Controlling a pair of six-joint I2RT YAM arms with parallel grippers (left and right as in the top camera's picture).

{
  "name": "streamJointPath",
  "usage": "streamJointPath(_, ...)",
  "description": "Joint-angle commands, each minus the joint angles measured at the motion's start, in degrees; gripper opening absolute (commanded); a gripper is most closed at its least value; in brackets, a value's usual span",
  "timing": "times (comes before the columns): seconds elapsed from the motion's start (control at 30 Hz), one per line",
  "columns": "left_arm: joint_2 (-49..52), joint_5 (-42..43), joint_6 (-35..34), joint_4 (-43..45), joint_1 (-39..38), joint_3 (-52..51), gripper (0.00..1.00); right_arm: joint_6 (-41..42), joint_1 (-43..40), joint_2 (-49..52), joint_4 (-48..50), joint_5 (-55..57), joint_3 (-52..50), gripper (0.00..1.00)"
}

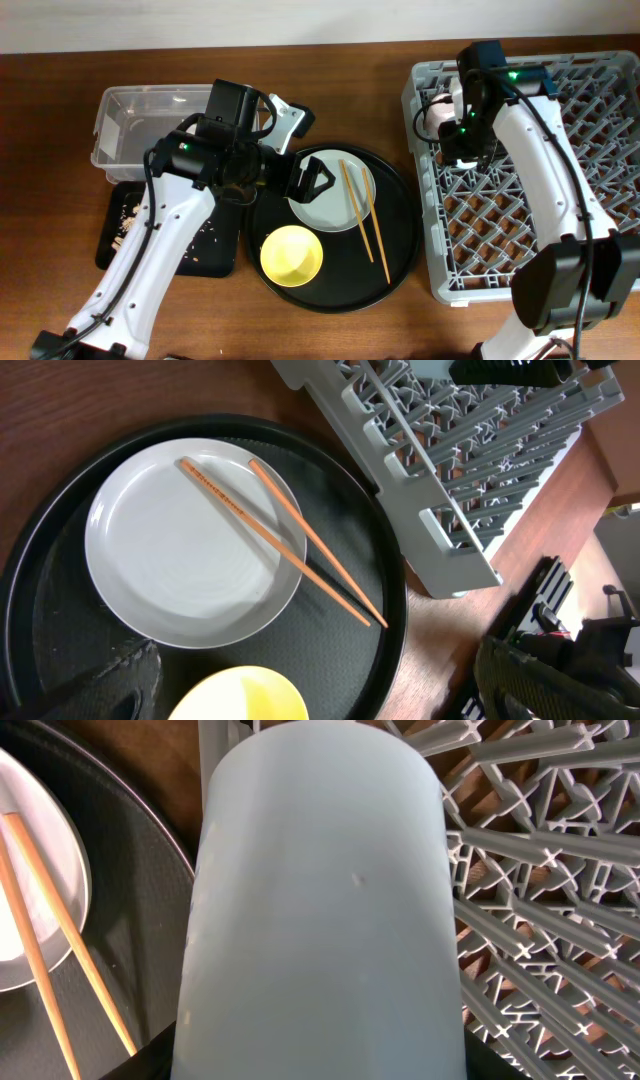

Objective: Sort waste into correct bins and load items into the dishwasher rack
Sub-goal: 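Lower the blue cup into the rack beside the pink cup and release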

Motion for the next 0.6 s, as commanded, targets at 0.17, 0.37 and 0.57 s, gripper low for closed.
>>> streamJointPath(0.17, -0.9, -0.4, 0.5, -0.1, 0.0, -0.1, 0.99, 0.7, -1.5, 0.6, 4.6, -0.1, -4.4, 0.39)
streamJointPath(0.37, -0.9, -0.4, 0.5, -0.1, 0.0, -0.1, 0.99, 0.7, -3.4, 0.6, 7.4, -2.6, -8.0, 0.38)
streamJointPath(0.57, -0.9, -0.4, 0.5, -0.1, 0.0, -0.1, 0.99, 0.7, -3.3, 0.6, 10.7, -3.5, -10.2, 0.38)
